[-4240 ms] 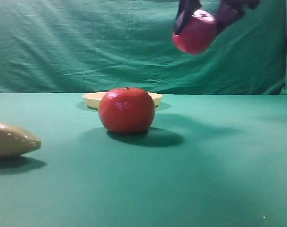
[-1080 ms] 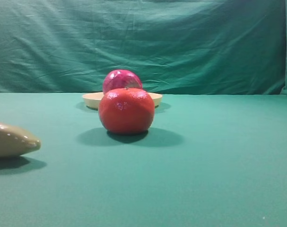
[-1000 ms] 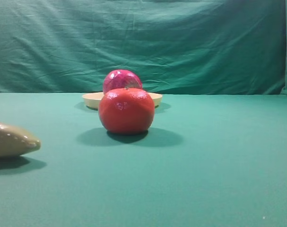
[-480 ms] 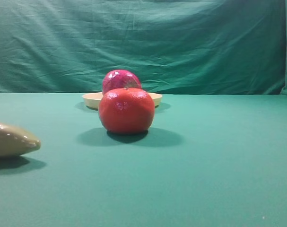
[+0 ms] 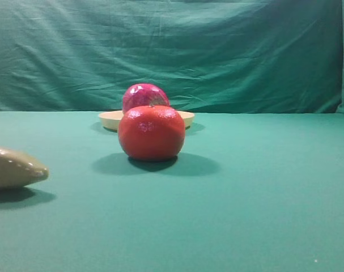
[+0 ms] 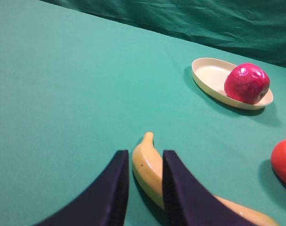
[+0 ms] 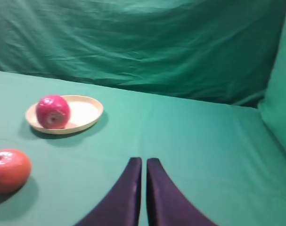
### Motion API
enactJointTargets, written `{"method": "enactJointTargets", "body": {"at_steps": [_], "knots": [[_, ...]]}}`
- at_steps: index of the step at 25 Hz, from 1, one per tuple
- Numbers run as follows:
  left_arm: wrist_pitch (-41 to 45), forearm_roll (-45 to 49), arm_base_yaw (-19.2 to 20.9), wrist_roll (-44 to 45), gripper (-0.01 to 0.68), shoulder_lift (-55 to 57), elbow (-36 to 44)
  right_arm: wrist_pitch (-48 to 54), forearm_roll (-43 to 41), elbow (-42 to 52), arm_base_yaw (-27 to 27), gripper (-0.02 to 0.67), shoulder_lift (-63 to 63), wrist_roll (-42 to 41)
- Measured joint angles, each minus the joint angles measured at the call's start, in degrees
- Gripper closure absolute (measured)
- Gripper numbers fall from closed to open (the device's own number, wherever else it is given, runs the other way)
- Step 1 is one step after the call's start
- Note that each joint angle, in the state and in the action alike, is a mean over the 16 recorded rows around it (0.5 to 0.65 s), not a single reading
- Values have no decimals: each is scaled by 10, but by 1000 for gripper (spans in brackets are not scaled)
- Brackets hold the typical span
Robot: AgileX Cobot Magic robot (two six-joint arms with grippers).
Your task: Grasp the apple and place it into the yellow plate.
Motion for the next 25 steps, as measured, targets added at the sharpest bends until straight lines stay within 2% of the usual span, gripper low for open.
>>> {"method": "enactJointTargets", "body": {"at_steps": [5, 9, 16, 25], "knots": [[0, 0, 0, 0, 516, 0, 0, -29, -2, 58, -61, 649, -29, 4], [0, 0, 0, 0, 516, 0, 0, -49, -2, 99, -89, 649, -38, 8], [0, 0, 0, 0, 516, 0, 0, -53, -3, 140, -103, 649, -40, 14], [0, 0, 0, 0, 516, 0, 0, -28, -8, 149, -106, 649, -40, 12]]}}
